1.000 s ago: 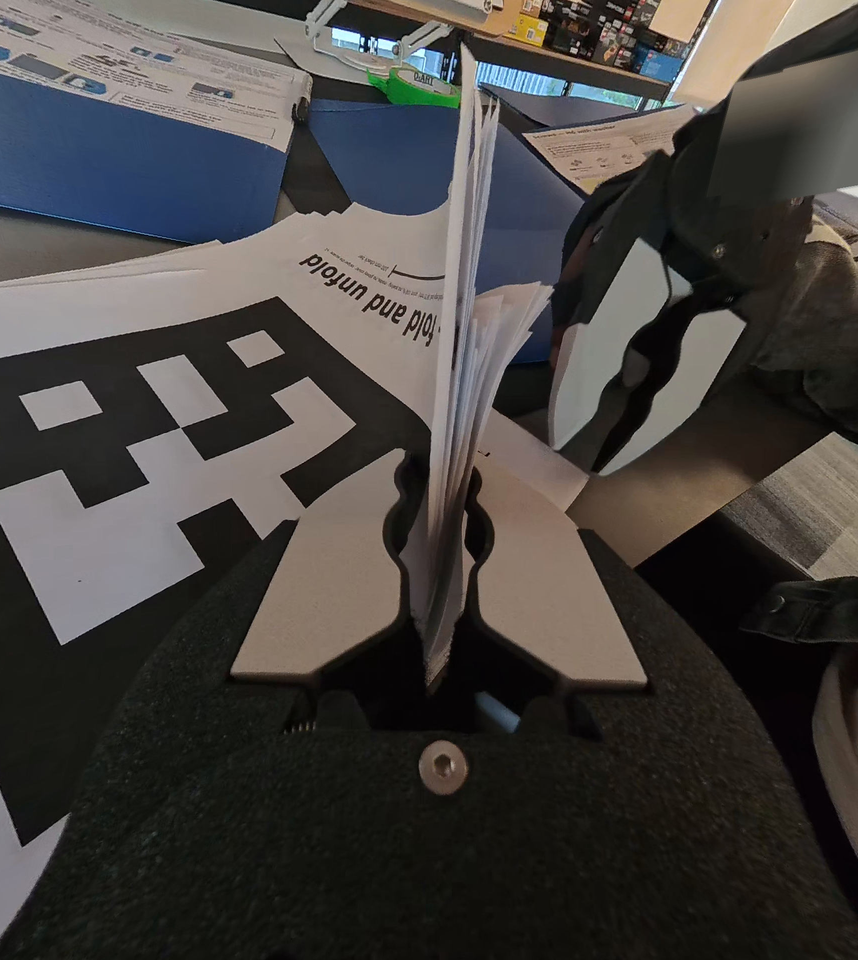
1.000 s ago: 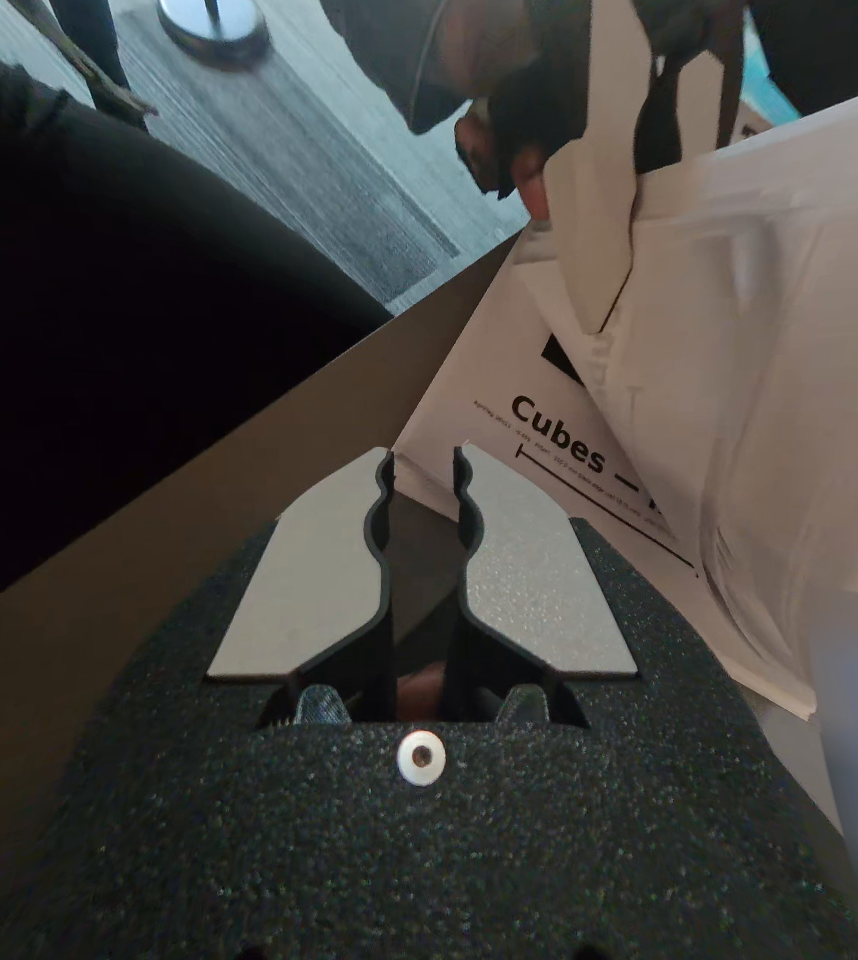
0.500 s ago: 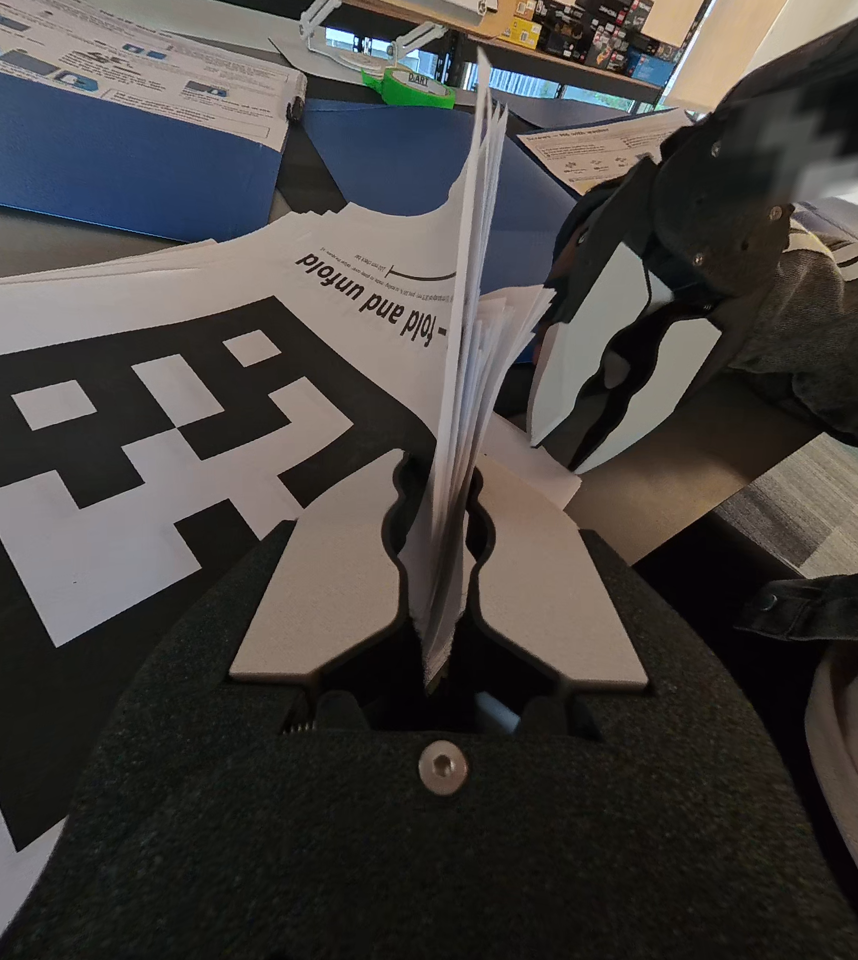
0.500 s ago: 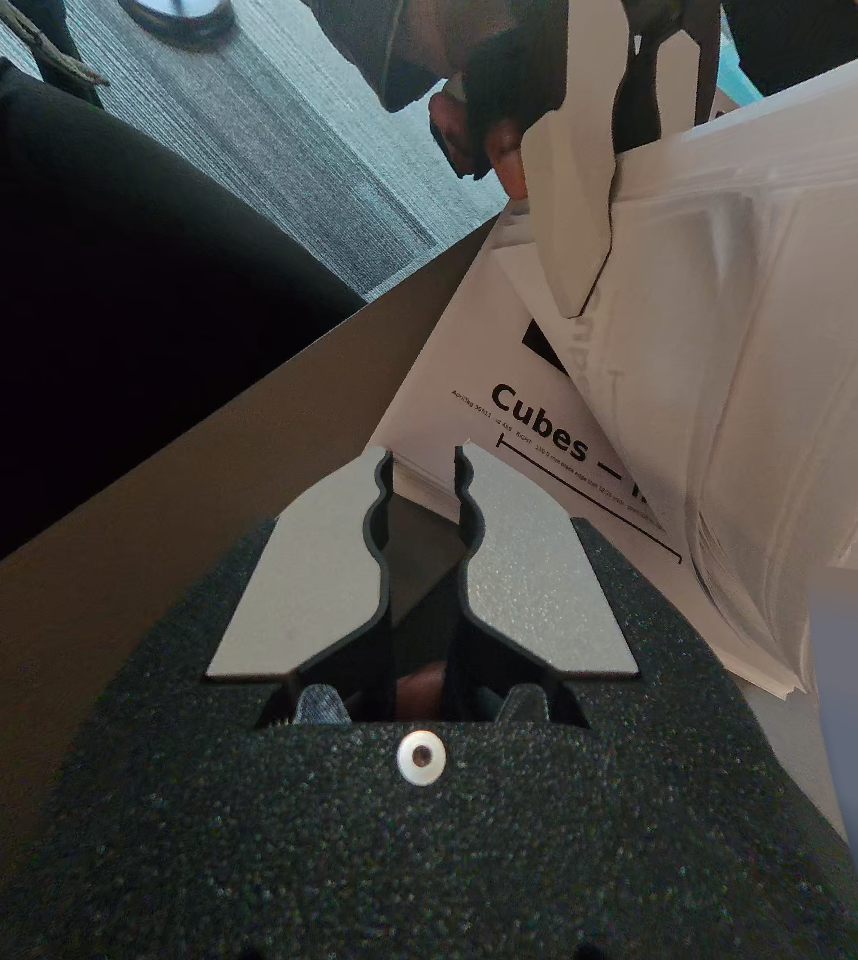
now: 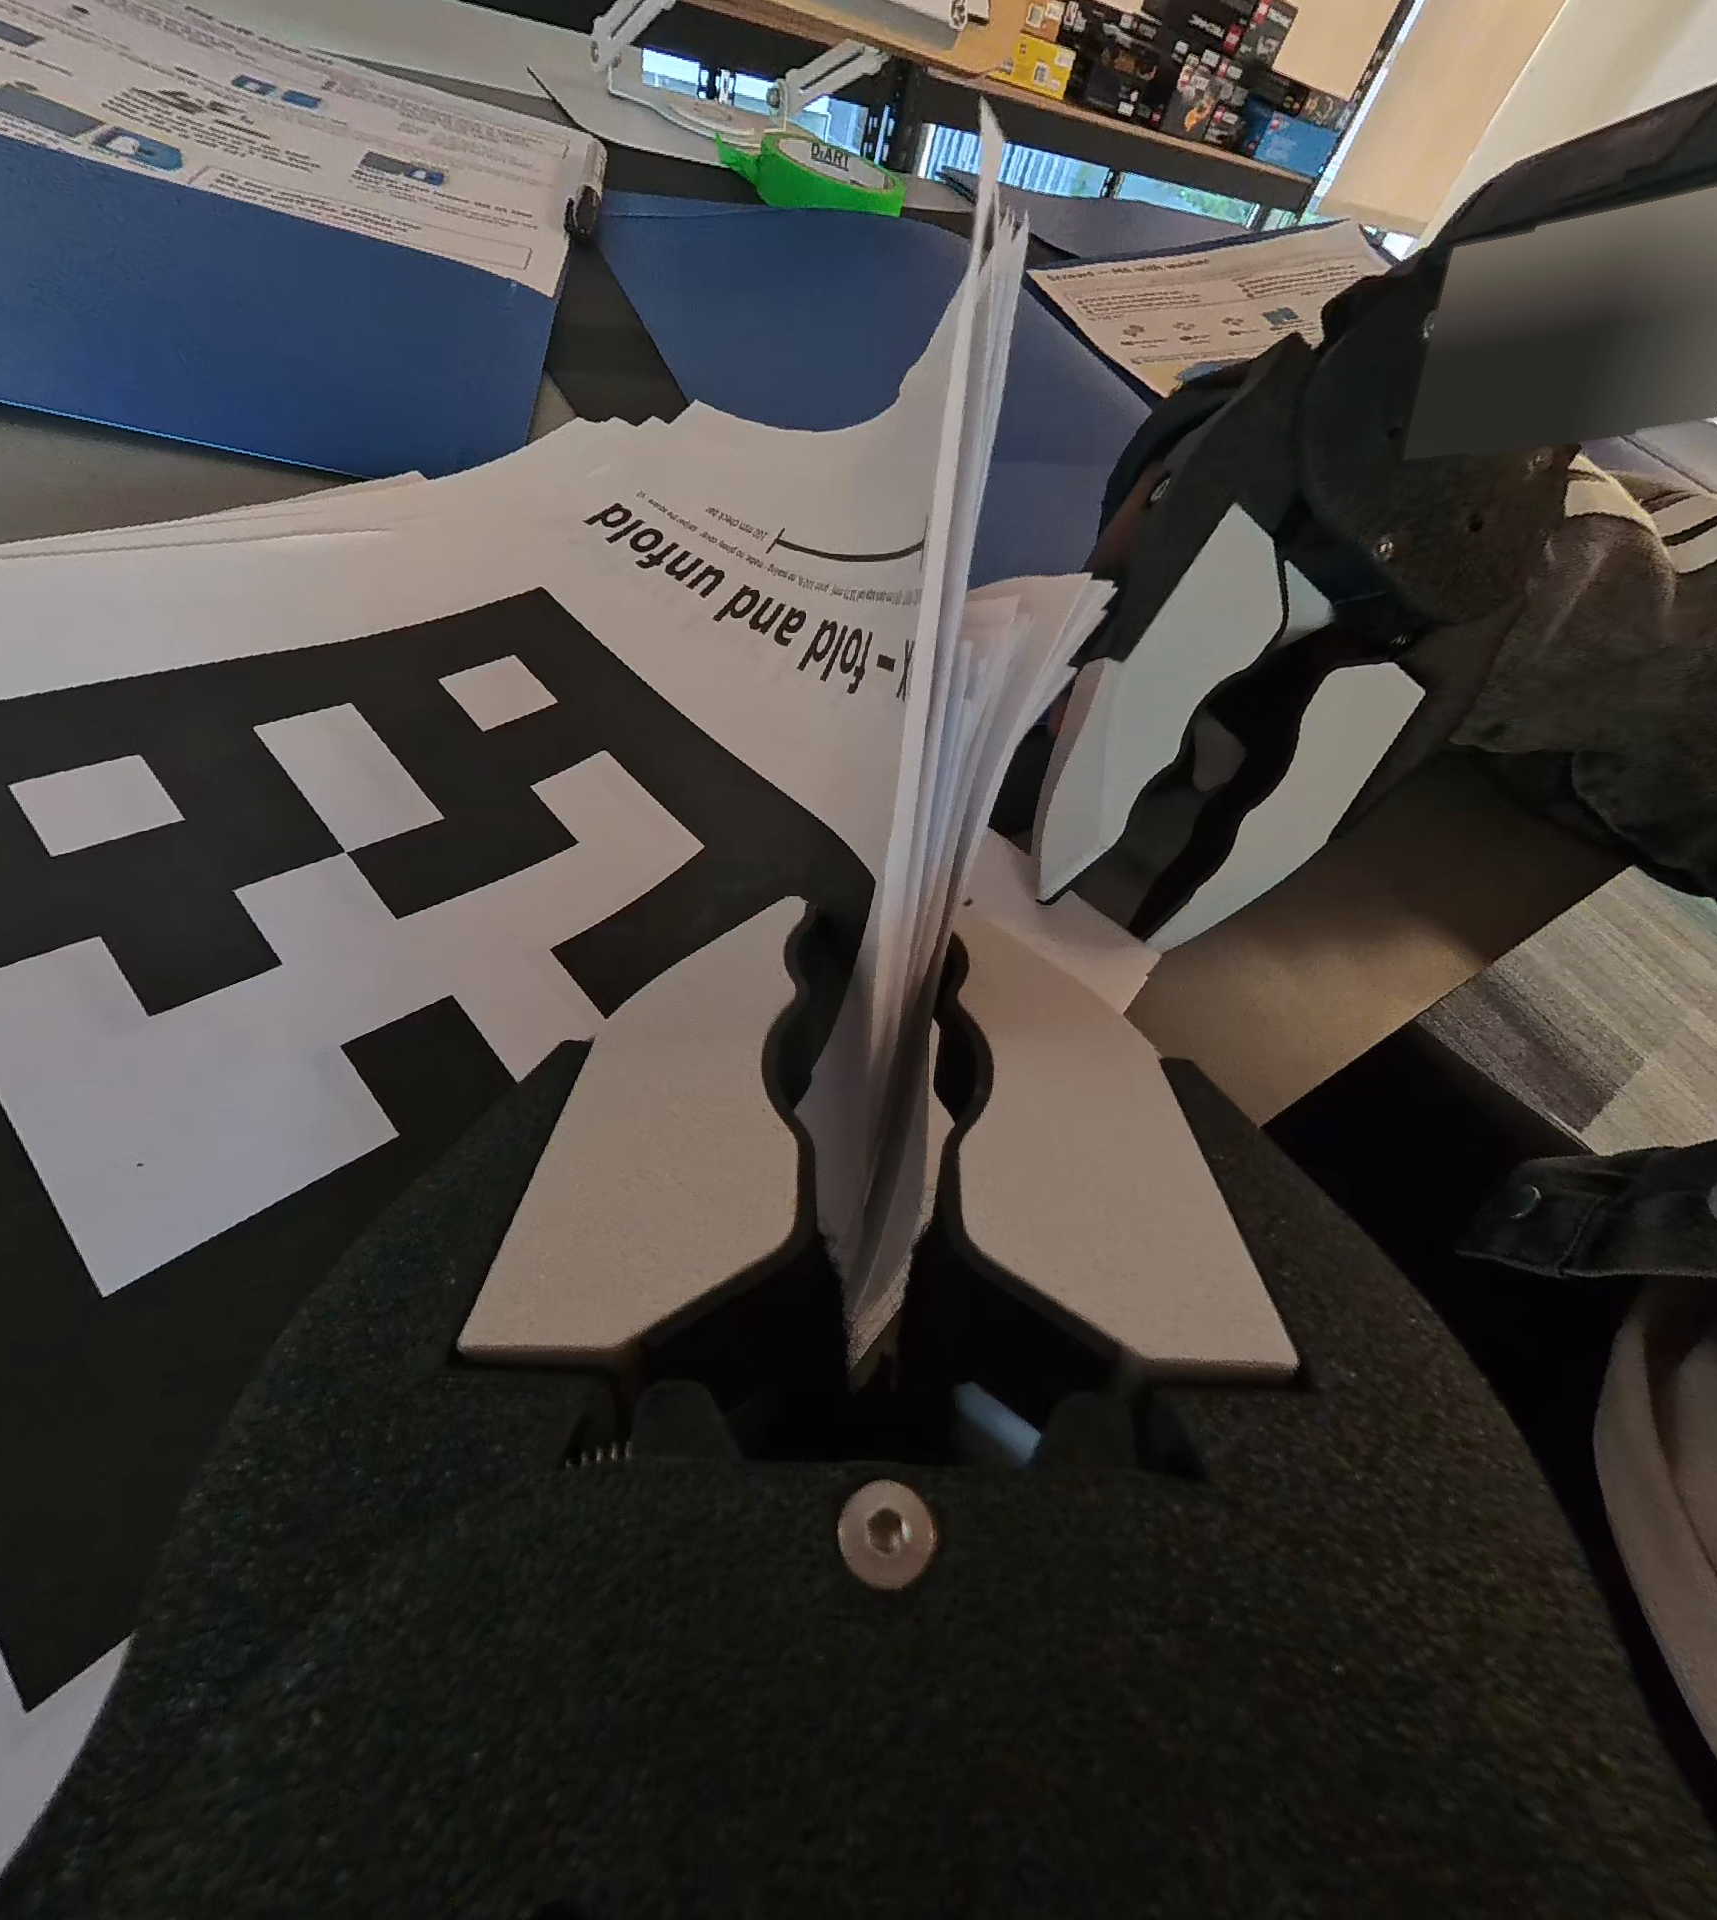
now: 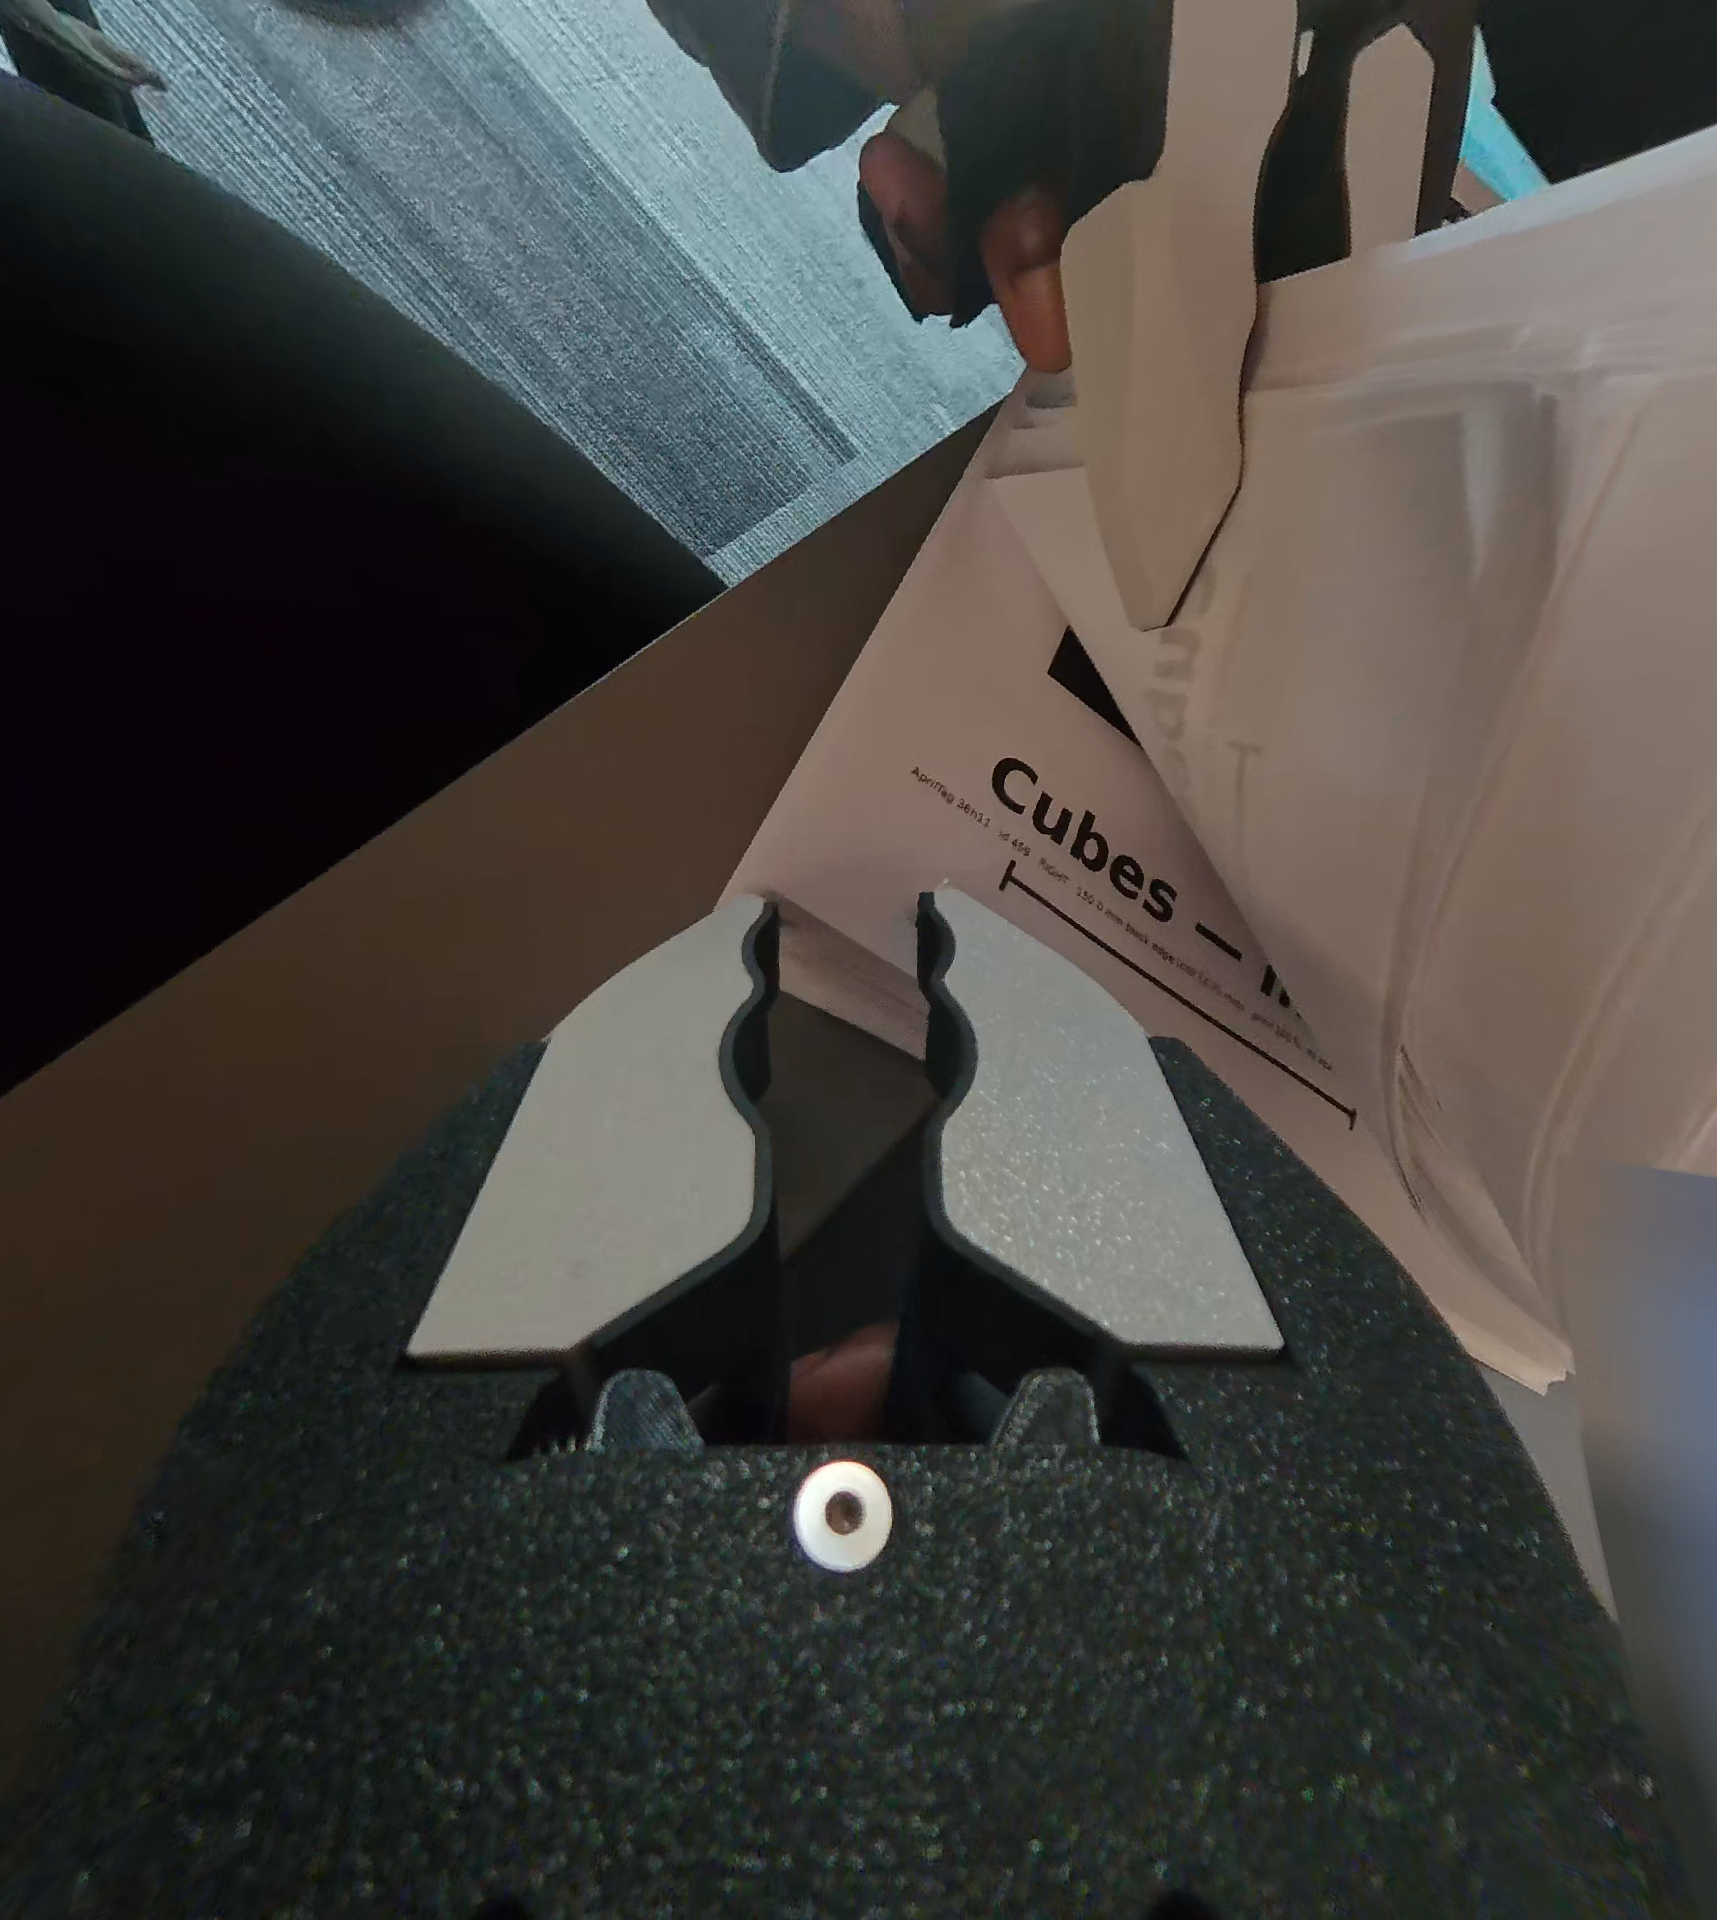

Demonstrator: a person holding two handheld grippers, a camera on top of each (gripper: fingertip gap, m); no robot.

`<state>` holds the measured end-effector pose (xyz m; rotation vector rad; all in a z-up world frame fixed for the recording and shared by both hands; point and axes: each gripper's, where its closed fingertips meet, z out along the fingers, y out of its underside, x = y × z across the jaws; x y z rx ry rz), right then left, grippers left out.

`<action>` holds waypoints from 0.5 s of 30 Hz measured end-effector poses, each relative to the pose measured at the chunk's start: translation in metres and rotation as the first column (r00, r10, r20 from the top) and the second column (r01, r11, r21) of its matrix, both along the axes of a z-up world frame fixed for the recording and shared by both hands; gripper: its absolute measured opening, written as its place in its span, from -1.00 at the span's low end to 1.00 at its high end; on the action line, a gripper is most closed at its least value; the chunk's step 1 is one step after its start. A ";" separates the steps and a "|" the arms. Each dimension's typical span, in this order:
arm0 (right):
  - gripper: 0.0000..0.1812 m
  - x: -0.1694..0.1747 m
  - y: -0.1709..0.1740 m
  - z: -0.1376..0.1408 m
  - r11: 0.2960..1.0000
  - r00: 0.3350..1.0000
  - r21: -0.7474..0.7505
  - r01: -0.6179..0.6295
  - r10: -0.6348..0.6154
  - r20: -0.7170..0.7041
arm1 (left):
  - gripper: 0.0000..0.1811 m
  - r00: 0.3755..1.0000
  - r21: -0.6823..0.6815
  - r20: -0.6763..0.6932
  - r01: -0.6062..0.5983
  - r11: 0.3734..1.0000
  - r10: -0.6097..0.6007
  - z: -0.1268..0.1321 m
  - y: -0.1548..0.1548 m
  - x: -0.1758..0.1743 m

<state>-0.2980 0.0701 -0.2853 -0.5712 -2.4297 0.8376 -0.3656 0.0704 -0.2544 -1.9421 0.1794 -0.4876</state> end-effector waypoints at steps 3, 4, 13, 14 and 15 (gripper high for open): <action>-0.72 -0.005 -0.001 0.006 0.998 0.999 -0.054 0.037 -0.037 -0.006 | -0.77 1.000 -0.003 0.005 0.002 1.000 -0.002 0.000 0.000 0.000; -0.72 -0.008 0.000 0.011 0.994 0.998 -0.088 0.060 -0.062 -0.016 | -0.77 1.000 -0.004 0.004 0.003 1.000 -0.003 0.000 0.000 0.000; -0.70 -0.009 0.002 0.006 0.994 0.998 -0.091 0.061 -0.061 0.004 | -0.77 1.000 -0.008 0.013 0.008 1.000 -0.008 0.000 0.000 0.001; -0.70 -0.009 0.000 0.004 0.995 0.999 -0.082 0.050 -0.050 0.004 | -0.77 1.000 -0.008 0.012 0.009 1.000 -0.008 0.000 0.000 0.001; -0.70 -0.010 -0.001 0.003 0.997 0.999 -0.064 0.034 -0.036 -0.016 | -0.77 1.000 -0.008 0.012 0.010 1.000 -0.010 0.000 0.000 0.001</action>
